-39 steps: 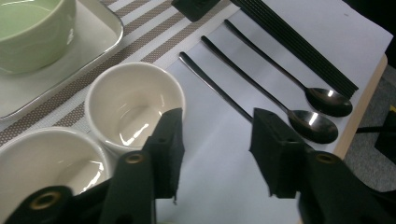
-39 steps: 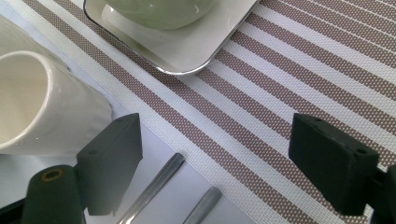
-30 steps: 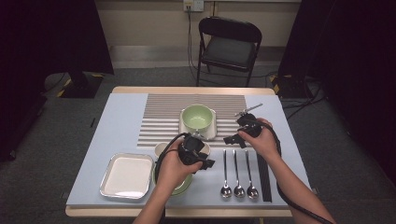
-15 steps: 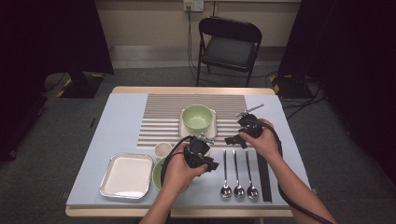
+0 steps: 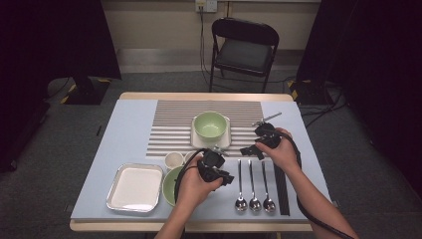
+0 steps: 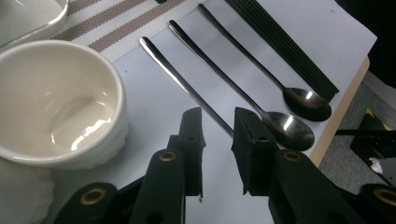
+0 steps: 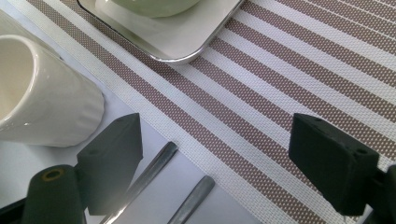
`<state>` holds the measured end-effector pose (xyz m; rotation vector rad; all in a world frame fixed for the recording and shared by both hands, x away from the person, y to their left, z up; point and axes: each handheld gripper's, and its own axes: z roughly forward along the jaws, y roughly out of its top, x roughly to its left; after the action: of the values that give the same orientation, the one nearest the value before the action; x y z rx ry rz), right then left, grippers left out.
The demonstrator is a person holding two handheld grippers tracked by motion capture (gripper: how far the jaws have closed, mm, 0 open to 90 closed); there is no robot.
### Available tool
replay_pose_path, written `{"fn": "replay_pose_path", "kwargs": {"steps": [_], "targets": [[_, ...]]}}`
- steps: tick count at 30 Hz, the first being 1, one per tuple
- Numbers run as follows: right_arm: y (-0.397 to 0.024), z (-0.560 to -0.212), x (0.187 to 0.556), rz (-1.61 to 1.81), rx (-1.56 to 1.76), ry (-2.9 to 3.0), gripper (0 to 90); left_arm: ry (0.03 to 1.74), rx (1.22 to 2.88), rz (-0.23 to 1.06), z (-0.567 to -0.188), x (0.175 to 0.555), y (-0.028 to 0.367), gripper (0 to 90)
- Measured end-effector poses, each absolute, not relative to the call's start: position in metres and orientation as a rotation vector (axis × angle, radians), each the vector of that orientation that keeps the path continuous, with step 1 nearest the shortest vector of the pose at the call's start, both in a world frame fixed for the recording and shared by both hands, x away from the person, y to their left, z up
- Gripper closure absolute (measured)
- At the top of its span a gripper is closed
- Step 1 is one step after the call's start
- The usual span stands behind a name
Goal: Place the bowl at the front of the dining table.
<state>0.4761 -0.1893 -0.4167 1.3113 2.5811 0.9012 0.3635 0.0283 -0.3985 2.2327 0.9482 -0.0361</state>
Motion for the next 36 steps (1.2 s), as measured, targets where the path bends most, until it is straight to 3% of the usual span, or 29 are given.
{"fn": "replay_pose_path", "kwargs": {"steps": [36], "targets": [[-0.19,-0.425,0.474,0.877,1.306,2.598,17.3,0.975,2.264,-0.103,-0.422,0.353,0.008,82.4]]}}
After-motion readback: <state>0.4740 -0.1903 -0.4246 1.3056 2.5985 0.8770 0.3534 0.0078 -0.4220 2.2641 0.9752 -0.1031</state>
